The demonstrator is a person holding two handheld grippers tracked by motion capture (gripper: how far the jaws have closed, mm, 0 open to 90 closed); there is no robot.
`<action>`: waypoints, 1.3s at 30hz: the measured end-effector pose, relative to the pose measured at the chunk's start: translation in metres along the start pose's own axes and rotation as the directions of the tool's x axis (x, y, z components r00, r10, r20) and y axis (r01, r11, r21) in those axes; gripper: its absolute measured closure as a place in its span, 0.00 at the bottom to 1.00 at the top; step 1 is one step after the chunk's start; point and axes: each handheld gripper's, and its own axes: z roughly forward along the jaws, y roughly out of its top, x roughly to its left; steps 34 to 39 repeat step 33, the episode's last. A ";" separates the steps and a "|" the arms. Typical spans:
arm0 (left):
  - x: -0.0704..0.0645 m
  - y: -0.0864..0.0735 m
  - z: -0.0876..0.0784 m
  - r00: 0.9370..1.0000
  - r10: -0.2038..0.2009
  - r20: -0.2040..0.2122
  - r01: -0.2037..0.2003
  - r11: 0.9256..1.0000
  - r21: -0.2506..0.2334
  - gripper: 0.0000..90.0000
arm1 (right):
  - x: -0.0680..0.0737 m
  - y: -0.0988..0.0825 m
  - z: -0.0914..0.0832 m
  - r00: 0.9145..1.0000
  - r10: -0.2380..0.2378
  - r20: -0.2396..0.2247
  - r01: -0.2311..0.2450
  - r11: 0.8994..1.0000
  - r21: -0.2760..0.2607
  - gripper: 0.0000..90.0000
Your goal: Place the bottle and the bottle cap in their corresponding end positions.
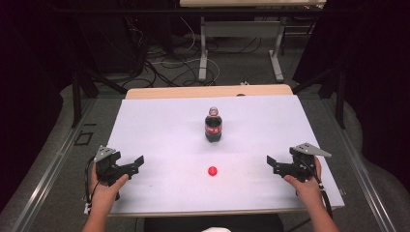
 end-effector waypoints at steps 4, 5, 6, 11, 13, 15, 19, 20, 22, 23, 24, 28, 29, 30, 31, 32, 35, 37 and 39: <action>0.003 -0.004 0.001 1.000 -0.014 -0.005 0.014 1.000 0.001 0.01 | -0.002 -0.002 0.002 1.000 0.016 0.007 -0.016 1.000 0.007 0.00; 0.004 -0.005 0.001 1.000 -0.017 -0.006 0.017 1.000 0.000 0.01 | -0.002 -0.003 0.003 1.000 0.017 0.003 -0.017 1.000 0.001 0.00; 0.004 -0.006 0.002 1.000 -0.021 -0.004 0.021 1.000 0.001 0.01 | -0.002 -0.003 0.003 1.000 0.019 0.009 -0.019 1.000 0.010 0.00; 0.008 -0.009 0.006 1.000 -0.026 -0.016 0.026 1.000 0.015 0.03 | -0.004 -0.007 0.008 1.000 0.007 0.021 -0.007 1.000 0.003 0.00; 0.009 -0.010 0.006 0.999 -0.026 -0.021 0.026 0.999 0.019 0.03 | -0.004 -0.008 0.010 1.000 0.013 0.025 -0.013 1.000 0.006 0.00; 0.010 -0.010 0.007 0.999 -0.034 -0.025 0.035 0.999 0.020 0.03 | -0.006 -0.009 0.010 1.000 0.007 0.021 -0.007 1.000 0.022 0.00; 0.012 -0.011 0.009 0.999 -0.031 -0.027 0.032 0.999 0.026 0.03 | -0.009 -0.011 0.011 1.000 0.009 0.024 -0.010 1.000 0.027 0.00; 0.012 -0.012 0.009 0.999 -0.034 -0.027 0.035 0.999 0.030 0.03 | -0.009 -0.011 0.012 1.000 0.011 0.026 -0.012 1.000 0.027 0.00; 0.013 -0.012 0.009 0.999 -0.032 -0.028 0.033 0.999 0.035 0.03 | -0.010 -0.011 0.012 1.000 0.016 0.025 -0.017 0.999 0.028 0.00; 0.013 -0.012 0.010 0.999 -0.035 -0.028 0.036 0.999 0.036 0.03 | -0.010 -0.011 0.012 1.000 0.014 0.027 -0.015 0.999 0.031 0.00; 0.013 -0.012 0.010 0.999 -0.035 -0.027 0.036 0.999 0.035 0.03 | -0.010 -0.011 0.012 0.999 0.018 0.027 -0.019 0.999 0.035 0.00; 0.012 -0.012 0.010 0.999 -0.031 -0.027 0.032 0.999 0.035 0.03 | -0.011 -0.012 0.012 0.999 0.024 0.028 -0.025 0.999 0.033 0.00; 0.012 -0.012 0.010 0.999 -0.031 -0.027 0.032 0.999 0.034 0.03 | -0.011 -0.012 0.012 0.999 0.029 0.028 -0.030 0.999 0.034 0.00; 0.012 -0.012 0.010 0.999 -0.033 -0.026 0.034 0.999 0.033 0.03 | -0.011 -0.012 0.012 0.999 0.029 0.026 -0.030 0.999 0.035 0.00; 0.012 -0.012 0.010 0.999 -0.034 -0.025 0.035 0.999 0.034 0.03 | -0.011 -0.012 0.012 0.999 0.028 0.025 -0.029 0.999 0.034 0.00; 0.012 -0.012 0.010 0.999 -0.034 -0.025 0.035 0.999 0.033 0.03 | -0.011 -0.012 0.013 0.999 0.026 0.025 -0.027 0.999 0.035 0.00; 0.012 -0.012 0.010 0.999 -0.033 -0.025 0.034 0.999 0.031 0.03 | -0.011 -0.012 0.013 1.000 0.020 0.023 -0.020 0.999 0.034 0.00; 0.012 -0.012 0.010 0.999 -0.033 -0.025 0.034 0.999 0.031 0.03 | -0.011 -0.012 0.013 1.000 0.020 0.023 -0.020 0.999 0.034 0.00; 0.012 -0.012 0.010 0.999 -0.033 -0.025 0.034 0.999 0.031 0.03 | -0.011 -0.012 0.013 1.000 0.020 0.023 -0.020 0.999 0.034 0.00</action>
